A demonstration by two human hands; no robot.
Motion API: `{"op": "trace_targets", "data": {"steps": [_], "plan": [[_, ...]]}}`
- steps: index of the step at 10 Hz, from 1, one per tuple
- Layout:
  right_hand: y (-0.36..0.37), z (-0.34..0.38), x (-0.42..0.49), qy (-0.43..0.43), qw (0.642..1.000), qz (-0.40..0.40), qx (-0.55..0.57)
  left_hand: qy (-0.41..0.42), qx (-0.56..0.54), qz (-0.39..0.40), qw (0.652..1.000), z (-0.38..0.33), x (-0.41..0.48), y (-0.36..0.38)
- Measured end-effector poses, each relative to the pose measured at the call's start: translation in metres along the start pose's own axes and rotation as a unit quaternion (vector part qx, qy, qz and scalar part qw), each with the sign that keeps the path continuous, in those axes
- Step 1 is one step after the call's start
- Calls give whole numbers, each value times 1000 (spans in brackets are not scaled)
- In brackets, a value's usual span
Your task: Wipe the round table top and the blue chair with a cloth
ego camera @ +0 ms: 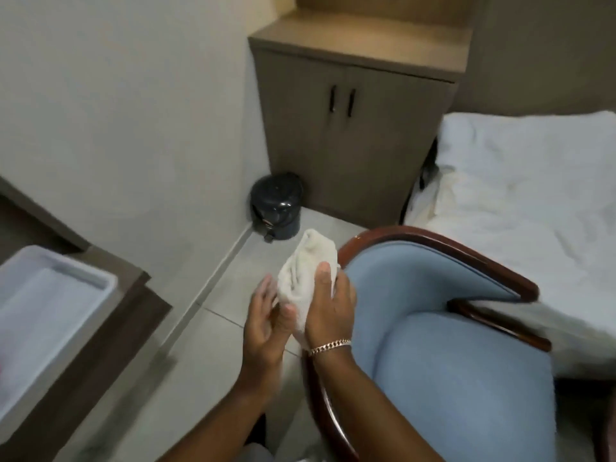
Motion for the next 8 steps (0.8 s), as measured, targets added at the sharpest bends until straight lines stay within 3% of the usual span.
{"op": "trace_targets", "data": {"steps": [1,2,3,4,5,6,7,8], "plan": [[82,47,-26,-56,994,98,12,100,5,-161,982,-58,3,-58],[180,56,-52,-52,954,294,18,91,-50,-336,936,-91,17,-155],[267,70,-53,-83,920,383,-21,32,-221,-346,911,-92,40,-277],[351,74,-60,15,862,507,3,-46,-327,-287,899,-82,51,-355],[406,61,-69,-24,853,515,-77,-97,-336,-359,865,-59,59,-404],[431,42,-74,-135,863,454,-174,-146,-212,-431,865,-42,73,-433],[435,43,-80,-207,832,436,-274,-270,-12,-484,832,-46,72,-440],[405,58,-74,-294,840,365,-272,-179,165,-469,849,-52,58,-409]]}}
Point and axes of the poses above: each hand's wrist, its own x-axis towards the middle knuckle, its own y-axis out of the palm, z = x × y, the point moved 5 cm from there along x, towards the middle knuckle, and after that the axes turned 6 degrees about -y, right-handed, at the moved point
